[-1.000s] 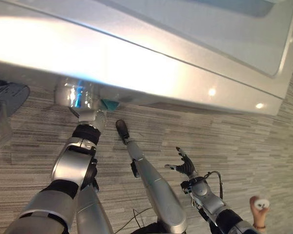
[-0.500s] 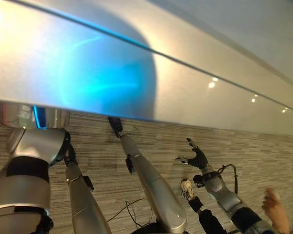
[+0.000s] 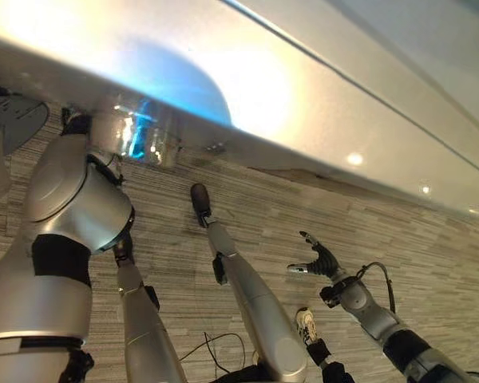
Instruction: Grab the laundry basket,head to the washer,open it,put in the laundry and shut it.
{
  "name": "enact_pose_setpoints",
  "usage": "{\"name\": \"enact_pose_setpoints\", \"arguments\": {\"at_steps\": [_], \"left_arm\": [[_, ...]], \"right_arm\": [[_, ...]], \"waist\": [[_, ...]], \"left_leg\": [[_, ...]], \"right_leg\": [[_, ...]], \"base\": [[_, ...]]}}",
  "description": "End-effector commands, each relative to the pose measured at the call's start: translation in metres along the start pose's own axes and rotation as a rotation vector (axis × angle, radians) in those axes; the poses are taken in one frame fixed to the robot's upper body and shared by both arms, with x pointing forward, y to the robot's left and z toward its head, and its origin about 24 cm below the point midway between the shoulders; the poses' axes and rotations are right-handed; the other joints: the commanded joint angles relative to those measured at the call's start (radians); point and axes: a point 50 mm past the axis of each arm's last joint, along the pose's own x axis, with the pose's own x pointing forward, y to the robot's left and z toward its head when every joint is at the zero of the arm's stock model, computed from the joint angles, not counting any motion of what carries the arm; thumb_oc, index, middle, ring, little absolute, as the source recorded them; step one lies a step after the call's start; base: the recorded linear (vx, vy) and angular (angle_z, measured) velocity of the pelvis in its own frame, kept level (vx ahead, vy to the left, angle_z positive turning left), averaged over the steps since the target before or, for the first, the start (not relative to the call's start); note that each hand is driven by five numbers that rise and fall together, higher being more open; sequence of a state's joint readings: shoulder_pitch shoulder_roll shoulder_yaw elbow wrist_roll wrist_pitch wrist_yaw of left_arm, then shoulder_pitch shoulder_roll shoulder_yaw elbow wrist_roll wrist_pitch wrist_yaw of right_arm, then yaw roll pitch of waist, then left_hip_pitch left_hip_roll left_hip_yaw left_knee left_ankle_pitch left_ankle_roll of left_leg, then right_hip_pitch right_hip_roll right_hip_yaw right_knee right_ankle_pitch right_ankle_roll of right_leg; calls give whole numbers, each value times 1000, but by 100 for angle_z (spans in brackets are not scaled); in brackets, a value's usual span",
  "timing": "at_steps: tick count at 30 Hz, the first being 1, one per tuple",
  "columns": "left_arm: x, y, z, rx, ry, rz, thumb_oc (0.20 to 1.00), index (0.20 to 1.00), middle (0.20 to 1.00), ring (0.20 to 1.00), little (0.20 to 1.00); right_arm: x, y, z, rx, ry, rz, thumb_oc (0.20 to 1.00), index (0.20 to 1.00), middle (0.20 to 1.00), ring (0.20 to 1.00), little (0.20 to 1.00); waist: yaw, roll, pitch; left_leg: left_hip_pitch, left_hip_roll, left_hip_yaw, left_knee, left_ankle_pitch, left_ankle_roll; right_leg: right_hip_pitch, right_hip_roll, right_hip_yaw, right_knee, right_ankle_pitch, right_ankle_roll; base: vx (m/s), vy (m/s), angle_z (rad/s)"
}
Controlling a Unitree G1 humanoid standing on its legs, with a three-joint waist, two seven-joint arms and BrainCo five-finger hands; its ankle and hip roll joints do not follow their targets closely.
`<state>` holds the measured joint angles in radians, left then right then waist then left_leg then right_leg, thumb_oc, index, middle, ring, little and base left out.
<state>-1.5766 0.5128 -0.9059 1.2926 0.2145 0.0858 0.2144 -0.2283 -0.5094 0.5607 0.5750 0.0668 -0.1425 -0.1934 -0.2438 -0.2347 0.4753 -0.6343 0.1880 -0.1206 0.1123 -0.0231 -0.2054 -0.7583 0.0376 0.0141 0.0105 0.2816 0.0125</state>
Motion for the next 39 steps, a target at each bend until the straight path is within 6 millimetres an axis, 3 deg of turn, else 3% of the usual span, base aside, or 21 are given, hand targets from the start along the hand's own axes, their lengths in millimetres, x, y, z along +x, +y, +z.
{"name": "enact_pose_setpoints", "arguments": {"at_steps": [1,5,11,13,14,15,16,17,18,23,24,26,29,33,34,39], "left_arm": [[-11,72,70,-316,-386,314,1000,1000,1000,1000,1000],[-31,-3,24,-463,-324,145,1000,1000,1000,1000,1000],[-79,-80,-49,-444,-219,-140,1000,1000,1000,1000,1000],[-90,-89,-61,-445,-198,-181,1000,1000,1000,1000,1000],[-116,-109,-81,-489,-166,-264,1000,1000,1000,1000,1000],[-130,-122,-90,-523,-130,-305,1000,1000,1000,1000,1000],[-164,-153,-98,-619,-75,-399,1000,1000,1000,1000,1000],[-164,-154,-98,-620,-74,-399,1000,1000,1000,1000,1000],[-178,-165,-98,-653,-58,-434,1000,1000,1000,1000,1000],[-260,-223,-98,-896,122,-635,1000,1000,1000,1000,1000],[-286,-238,-99,-937,197,-692,1000,1000,1000,1000,1000],[-297,-247,-98,-951,236,-722,1000,1000,1000,1000,1000],[-338,-269,-112,-911,409,-801,1000,1000,1000,1000,1000],[-359,-277,-120,-891,505,-832,1000,1000,1000,1000,1000],[-381,-282,-133,-880,631,-833,1000,1000,1000,1000,1000],[-407,-282,-151,-909,808,-771,1000,1000,1000,1000,1000]], "right_arm": [[-9,11,-18,94,89,-39,1000,1000,1000,1000,1000],[-9,13,-18,79,87,-51,1000,1000,1000,1000,1000],[-22,0,-35,60,141,-87,1000,1000,1000,1000,1000],[-22,-3,-37,59,152,-97,1000,1000,1000,1000,1000],[-25,-5,-44,56,179,-97,1000,1000,1000,1000,1000],[-27,-6,-48,45,199,-94,1000,1000,1000,1000,1000],[-29,-9,-55,38,224,-98,1000,1000,1000,1000,1000],[-29,-9,-55,37,224,-97,1000,1000,1000,1000,1000],[-31,-9,-60,39,244,-95,1000,1000,1000,1000,1000],[-52,4,-92,55,381,-66,1000,1000,1000,1000,1000],[-61,11,-105,72,449,-51,1000,1000,1000,1000,1000],[-65,14,-111,76,484,-43,1000,1000,1000,1000,1000],[-75,26,-123,112,561,-14,1000,1000,1000,1000,1000],[-79,30,-126,137,580,-6,1000,1000,1000,1000,1000],[-83,36,-129,180,606,8,1000,1000,1000,1000,1000],[-94,47,-138,290,670,-9,1000,1000,1000,1000,1000]], "waist": [[9,-6,17],[32,-9,13],[69,9,3],[76,16,2],[91,29,0],[98,35,-3],[115,50,-12],[114,51,-12],[117,55,-21],[167,97,-68],[182,112,-90],[185,118,-99],[209,137,-149],[218,145,-175],[231,148,-211],[253,151,-271]], "left_leg": [[79,1,-3,87,-80,63],[100,-8,-6,92,-85,65],[134,-24,-5,107,-91,69],[142,-27,-5,110,-94,71],[160,-34,-2,113,-96,73],[171,-37,-1,115,-99,74],[199,-43,2,114,-102,78],[201,-43,2,114,-102,78],[212,-52,2,110,-98,81],[323,-66,-2,85,-110,94],[355,-73,-10,73,-109,100],[373,-78,-15,59,-105,103],[423,-89,-35,26,-92,109],[455,-90,-45,4,-85,111],[487,-92,-56,-10,-80,113],[542,-91,-69,-24,-82,113]], "right_leg": [[111,-97,36,14,-123,147],[149,-110,26,9,-125,145],[207,-131,16,8,-125,148],[219,-135,13,9,-126,148],[243,-141,11,11,-128,147],[257,-144,10,11,-129,147],[289,-151,6,8,-131,147],[291,-151,6,8,-131,147],[304,-159,3,5,-130,148],[423,-177,-4,-10,-148,147],[459,-182,-13,-16,-155,146],[481,-184,-20,-24,-157,146],[535,-191,-43,-41,-169,145],[565,-192,-56,-50,-176,143],[605,-190,-67,-58,-190,139],[679,-191,-87,-76,-210,135]], "base": [[-28,31,12],[-19,46,6],[-24,54,4],[-12,66,-2],[2,84,6],[13,157,8],[17,100,2],[16,108,1],[45,66,3],[113,76,5],[132,72,20],[86,34,19],[89,17,30],[72,-3,13],[126,-18,21],[91,-12,19]]}}
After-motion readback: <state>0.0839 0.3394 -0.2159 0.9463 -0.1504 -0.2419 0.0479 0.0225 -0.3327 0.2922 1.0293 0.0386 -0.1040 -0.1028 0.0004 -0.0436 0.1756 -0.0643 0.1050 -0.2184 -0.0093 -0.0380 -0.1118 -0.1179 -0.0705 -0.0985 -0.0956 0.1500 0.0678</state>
